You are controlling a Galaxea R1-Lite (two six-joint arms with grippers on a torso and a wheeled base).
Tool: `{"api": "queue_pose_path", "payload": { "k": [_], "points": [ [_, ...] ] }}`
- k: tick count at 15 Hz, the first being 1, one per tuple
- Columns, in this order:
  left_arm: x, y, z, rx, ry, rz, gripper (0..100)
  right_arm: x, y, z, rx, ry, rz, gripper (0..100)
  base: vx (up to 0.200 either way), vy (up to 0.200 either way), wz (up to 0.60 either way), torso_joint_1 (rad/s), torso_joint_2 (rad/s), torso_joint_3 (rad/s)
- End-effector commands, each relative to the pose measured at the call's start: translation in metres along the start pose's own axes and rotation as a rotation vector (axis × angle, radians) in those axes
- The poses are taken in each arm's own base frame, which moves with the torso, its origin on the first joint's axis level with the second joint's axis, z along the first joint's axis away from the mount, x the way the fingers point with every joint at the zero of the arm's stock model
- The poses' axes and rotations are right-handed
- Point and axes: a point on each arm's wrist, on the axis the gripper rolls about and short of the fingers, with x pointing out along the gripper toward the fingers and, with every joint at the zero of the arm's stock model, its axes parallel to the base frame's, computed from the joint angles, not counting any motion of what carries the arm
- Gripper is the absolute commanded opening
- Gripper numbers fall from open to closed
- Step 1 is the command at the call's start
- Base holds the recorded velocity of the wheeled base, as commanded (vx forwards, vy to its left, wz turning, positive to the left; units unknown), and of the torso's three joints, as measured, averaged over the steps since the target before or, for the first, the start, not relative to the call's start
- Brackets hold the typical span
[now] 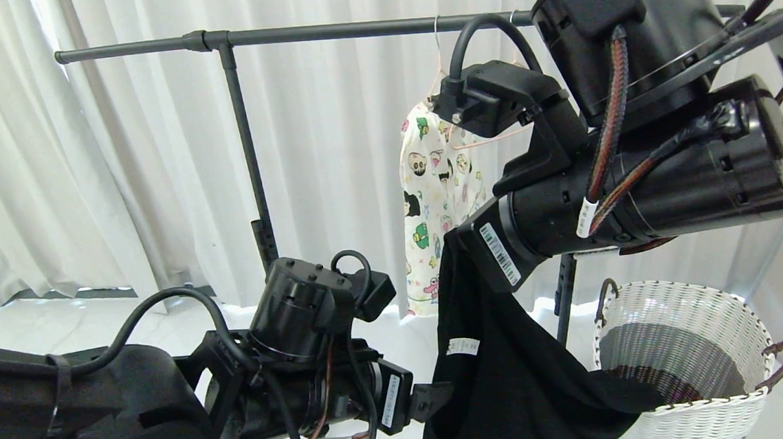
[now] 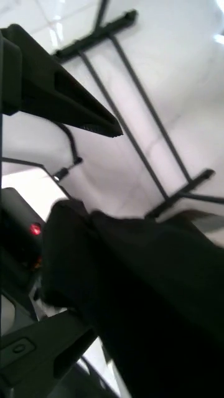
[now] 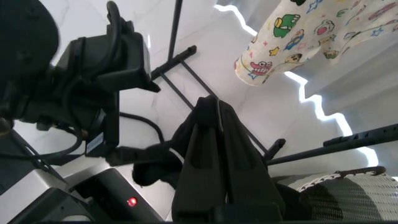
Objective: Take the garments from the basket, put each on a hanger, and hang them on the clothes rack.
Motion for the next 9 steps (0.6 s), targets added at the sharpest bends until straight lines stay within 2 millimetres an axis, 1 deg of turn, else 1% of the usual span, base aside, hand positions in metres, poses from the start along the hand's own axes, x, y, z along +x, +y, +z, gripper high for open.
{"api": "queue_pose_path", "payload": {
  "k": [1, 3, 5, 6, 8, 9],
  "points": [
    [0.002, 0.005, -0.013, -0.009, 0.042, 0.046, 100, -0.002, 0.000, 0.000, 0.001, -0.004, 0.001, 0, 0.000, 0.000, 0.00, 0.000, 0.00, 0.000],
    [-0.001, 0.007, -0.022, -0.011, 0.060, 0.077, 100, -0.002, -0.001, 0.000, 0.001, -0.004, -0.002, 0, 0.000, 0.000, 0.00, 0.000, 0.00, 0.000],
    [-0.006, 0.007, -0.026, -0.011, 0.062, 0.077, 100, -0.002, -0.001, 0.000, 0.001, -0.004, -0.002, 0, 0.000, 0.000, 0.00, 0.000, 0.00, 0.000],
    [-0.007, 0.007, -0.027, -0.011, 0.062, 0.079, 0, -0.002, -0.001, 0.000, 0.001, -0.004, -0.002, 0, 0.000, 0.000, 0.00, 0.000, 0.00, 0.000],
    [-0.009, 0.007, -0.027, -0.006, 0.054, 0.117, 0, -0.002, -0.001, 0.000, 0.001, -0.002, -0.004, 0, 0.000, 0.000, 0.00, 0.000, 0.00, 0.000],
    [-0.011, 0.008, -0.032, -0.001, 0.059, 0.158, 0, -0.001, -0.001, -0.001, 0.000, 0.001, -0.007, 0, 0.000, 0.000, 0.00, 0.000, 0.00, 0.000]
  ]
}}
